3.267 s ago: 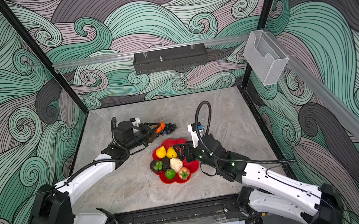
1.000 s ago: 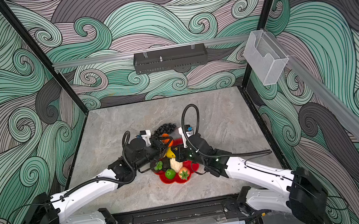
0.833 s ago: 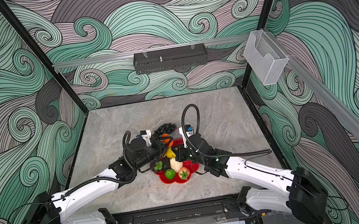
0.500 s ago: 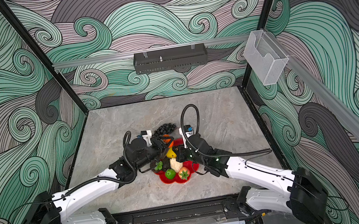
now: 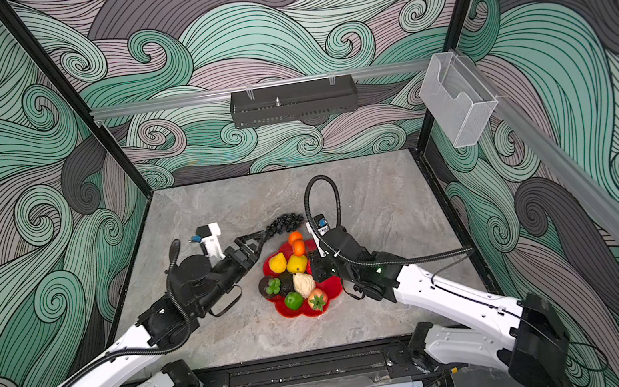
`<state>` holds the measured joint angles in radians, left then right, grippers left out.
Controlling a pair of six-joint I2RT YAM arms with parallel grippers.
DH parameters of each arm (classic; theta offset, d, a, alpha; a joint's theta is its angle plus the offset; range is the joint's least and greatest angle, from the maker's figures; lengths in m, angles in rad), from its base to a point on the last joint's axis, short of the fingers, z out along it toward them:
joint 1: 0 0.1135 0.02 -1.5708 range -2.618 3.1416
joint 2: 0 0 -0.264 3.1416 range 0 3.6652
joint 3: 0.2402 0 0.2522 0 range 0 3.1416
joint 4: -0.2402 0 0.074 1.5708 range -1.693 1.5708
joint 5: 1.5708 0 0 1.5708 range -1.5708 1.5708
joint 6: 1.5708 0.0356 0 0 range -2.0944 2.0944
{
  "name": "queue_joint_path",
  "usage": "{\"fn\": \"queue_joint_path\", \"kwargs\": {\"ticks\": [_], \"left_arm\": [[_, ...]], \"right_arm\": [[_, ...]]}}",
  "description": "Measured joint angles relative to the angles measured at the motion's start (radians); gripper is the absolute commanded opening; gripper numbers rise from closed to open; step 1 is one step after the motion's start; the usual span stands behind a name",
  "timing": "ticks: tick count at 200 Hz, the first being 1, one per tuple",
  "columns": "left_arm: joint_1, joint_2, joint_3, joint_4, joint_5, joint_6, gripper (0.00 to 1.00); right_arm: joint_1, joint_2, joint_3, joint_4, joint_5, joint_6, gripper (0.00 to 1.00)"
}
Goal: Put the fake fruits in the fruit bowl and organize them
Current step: 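Open the left gripper and withdraw it while the right gripper holds the oranges, then lower the oranges into the bowl edge nearest the robot with the right gripper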
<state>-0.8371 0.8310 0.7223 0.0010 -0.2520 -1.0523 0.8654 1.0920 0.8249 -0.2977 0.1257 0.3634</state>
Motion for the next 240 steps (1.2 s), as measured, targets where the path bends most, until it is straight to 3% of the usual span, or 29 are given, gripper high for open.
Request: {"fn": "queue_joint_path", "kwargs": {"ticks": [44, 103, 185, 240], "left_arm": [[0.011, -0.229, -0.064, -0.193, -0.243, 0.201, 0.81], [0.011, -0.360, -0.177, -0.376, -0.456, 0.337, 0.81], [0.018, -0.472, -0.293, -0.428, -0.589, 0.545, 0.82], [0.018, -0.552, -0.363, -0.425, -0.611, 0.631, 0.82]], "right_arm": [[0.001, 0.063, 0.069, -0.112, 0.068, -0.127, 0.00], [0.001, 0.184, 0.145, -0.210, 0.123, -0.192, 0.00], [0.058, 0.279, 0.215, -0.311, 0.212, -0.235, 0.00], [0.060, 0.290, 0.243, -0.353, 0.253, -0.235, 0.00]]}}
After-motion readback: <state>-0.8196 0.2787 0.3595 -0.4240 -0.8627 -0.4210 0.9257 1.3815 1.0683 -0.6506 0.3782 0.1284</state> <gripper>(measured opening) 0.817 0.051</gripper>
